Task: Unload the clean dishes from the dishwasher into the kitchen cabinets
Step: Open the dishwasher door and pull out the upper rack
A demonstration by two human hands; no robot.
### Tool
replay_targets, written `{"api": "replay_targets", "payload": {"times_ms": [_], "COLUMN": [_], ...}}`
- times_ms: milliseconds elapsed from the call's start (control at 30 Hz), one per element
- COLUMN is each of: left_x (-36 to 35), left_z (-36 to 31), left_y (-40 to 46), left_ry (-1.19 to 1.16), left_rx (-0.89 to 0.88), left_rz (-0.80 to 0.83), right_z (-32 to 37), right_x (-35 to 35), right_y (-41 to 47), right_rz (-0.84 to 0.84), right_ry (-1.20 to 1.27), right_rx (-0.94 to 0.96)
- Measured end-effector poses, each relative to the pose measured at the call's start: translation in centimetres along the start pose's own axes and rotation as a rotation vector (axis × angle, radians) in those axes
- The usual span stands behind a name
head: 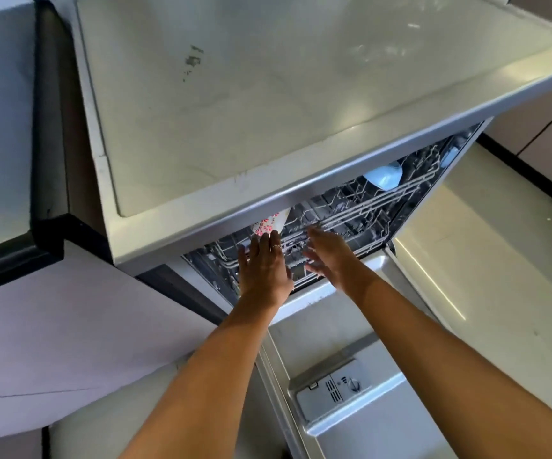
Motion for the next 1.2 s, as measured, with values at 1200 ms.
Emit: {"api": "replay_targets", "payload": {"times_ms": [1200], "left_x": [-0.2], "left_z": [-6.1], "left_y": [-11.8], "left_ry": [-0.224], "left_rx": [-0.175], "left_rz": [0.249], "right_z": [-8.5], "right_x": [9.3], "right_y": [-3.2], "right_rz": [-0.233], "right_ry": [0.077], "right_rx": [-0.182]}}
Point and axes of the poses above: each hand's wrist, its own y-axis towards the middle knuckle, its own x-axis out of the back of the hand, z = x × y, the point moved 1 cm from there along y, towards the middle knuckle, and after that the axes turned 13 degrees about -z, right-handed, at the moved point
